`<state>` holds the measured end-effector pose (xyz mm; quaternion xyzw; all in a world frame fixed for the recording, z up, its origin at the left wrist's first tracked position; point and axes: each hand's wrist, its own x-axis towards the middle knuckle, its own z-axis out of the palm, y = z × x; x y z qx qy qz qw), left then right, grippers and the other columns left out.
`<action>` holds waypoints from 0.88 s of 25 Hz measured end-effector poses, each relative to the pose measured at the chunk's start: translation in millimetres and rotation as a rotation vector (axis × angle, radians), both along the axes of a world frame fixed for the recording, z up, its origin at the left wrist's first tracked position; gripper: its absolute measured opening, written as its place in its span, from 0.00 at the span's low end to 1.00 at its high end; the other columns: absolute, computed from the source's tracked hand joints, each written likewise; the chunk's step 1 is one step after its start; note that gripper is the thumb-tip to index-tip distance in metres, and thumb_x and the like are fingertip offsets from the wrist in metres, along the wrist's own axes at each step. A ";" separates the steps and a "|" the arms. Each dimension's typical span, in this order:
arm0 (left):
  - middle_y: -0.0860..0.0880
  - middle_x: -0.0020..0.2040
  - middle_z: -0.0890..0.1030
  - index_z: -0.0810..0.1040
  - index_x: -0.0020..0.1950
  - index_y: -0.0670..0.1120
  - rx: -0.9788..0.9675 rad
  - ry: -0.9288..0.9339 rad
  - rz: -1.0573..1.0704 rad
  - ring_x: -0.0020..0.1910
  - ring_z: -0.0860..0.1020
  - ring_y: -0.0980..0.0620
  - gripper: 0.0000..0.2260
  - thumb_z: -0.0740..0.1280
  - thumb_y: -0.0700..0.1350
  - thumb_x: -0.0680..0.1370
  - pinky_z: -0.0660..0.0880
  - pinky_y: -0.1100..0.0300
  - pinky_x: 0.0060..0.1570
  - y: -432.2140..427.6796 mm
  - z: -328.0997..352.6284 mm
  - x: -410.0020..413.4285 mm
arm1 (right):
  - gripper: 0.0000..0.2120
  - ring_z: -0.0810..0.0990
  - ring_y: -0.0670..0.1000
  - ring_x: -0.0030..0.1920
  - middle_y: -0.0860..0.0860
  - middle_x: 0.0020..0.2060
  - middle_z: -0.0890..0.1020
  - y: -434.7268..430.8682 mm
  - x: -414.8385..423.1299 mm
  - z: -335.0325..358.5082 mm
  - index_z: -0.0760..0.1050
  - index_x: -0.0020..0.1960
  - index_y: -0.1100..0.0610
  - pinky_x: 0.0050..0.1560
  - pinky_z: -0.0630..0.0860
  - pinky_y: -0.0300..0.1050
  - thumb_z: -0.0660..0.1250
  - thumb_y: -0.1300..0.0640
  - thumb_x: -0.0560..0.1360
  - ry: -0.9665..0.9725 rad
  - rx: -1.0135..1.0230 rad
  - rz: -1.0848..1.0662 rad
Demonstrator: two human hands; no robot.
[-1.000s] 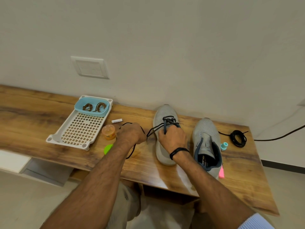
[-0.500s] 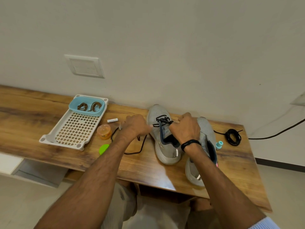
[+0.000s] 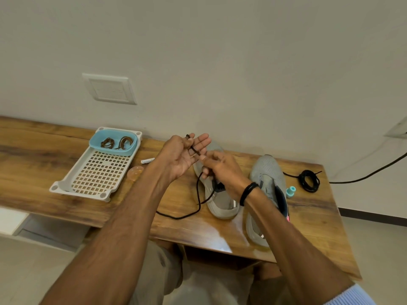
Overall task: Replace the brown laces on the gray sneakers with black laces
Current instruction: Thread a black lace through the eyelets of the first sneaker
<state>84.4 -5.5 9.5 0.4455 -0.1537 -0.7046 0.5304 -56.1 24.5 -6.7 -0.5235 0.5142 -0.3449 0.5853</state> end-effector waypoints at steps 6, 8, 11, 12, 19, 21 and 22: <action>0.40 0.40 0.84 0.80 0.50 0.33 0.112 -1.042 0.017 0.40 0.85 0.43 0.13 0.61 0.41 0.75 0.82 0.49 0.45 -3.5 -26.1 17.2 | 0.13 0.81 0.53 0.42 0.53 0.40 0.85 -30.3 -54.3 -7.9 0.84 0.46 0.57 0.45 0.77 0.46 0.63 0.53 0.80 0.628 -0.326 -0.464; 0.38 0.54 0.81 0.77 0.59 0.36 0.149 -1.388 -0.208 0.55 0.80 0.39 0.17 0.64 0.46 0.76 0.77 0.50 0.52 0.7 -23.4 14.8 | 0.10 0.83 0.52 0.43 0.52 0.40 0.85 -33.4 -57.4 -12.9 0.83 0.48 0.55 0.49 0.79 0.49 0.63 0.57 0.80 0.552 -0.276 -0.376; 0.42 0.71 0.68 0.67 0.73 0.45 -0.196 -1.752 -0.263 0.70 0.66 0.40 0.24 0.65 0.51 0.79 0.67 0.47 0.65 5.7 -23.2 -5.0 | 0.08 0.83 0.50 0.41 0.51 0.38 0.84 -28.7 -45.5 -13.5 0.78 0.51 0.57 0.45 0.82 0.42 0.61 0.64 0.81 0.327 -0.217 -0.197; 0.46 0.70 0.71 0.70 0.73 0.47 -0.410 -1.717 -0.242 0.70 0.68 0.44 0.22 0.65 0.51 0.79 0.67 0.48 0.67 5.3 -22.2 -12.2 | 0.06 0.83 0.50 0.39 0.52 0.38 0.84 -26.5 -41.1 -12.0 0.76 0.52 0.58 0.42 0.82 0.40 0.61 0.64 0.81 0.277 -0.216 -0.169; 0.53 0.44 0.85 0.86 0.49 0.47 -0.567 -1.284 -0.198 0.43 0.80 0.58 0.04 0.73 0.46 0.76 0.73 0.68 0.41 3.4 -31.3 -31.7 | 0.09 0.83 0.47 0.38 0.47 0.37 0.84 -29.0 -47.3 -11.5 0.79 0.45 0.54 0.42 0.79 0.42 0.73 0.49 0.74 0.456 -0.304 -0.279; 0.53 0.43 0.85 0.86 0.48 0.48 -0.524 -1.334 -0.181 0.41 0.79 0.59 0.04 0.73 0.46 0.76 0.69 0.73 0.36 3.1 -35.3 -32.1 | 0.13 0.80 0.46 0.42 0.46 0.40 0.82 -31.5 -54.3 -14.8 0.79 0.47 0.54 0.41 0.73 0.39 0.74 0.46 0.72 0.670 -0.262 -0.248; 0.53 0.43 0.85 0.86 0.49 0.48 -0.509 -1.354 -0.199 0.41 0.79 0.60 0.04 0.73 0.46 0.76 0.67 0.75 0.35 3.2 -37.6 -32.8 | 0.13 0.80 0.47 0.43 0.47 0.40 0.82 -31.4 -56.1 -16.6 0.80 0.48 0.55 0.40 0.71 0.38 0.75 0.47 0.71 0.737 -0.222 -0.194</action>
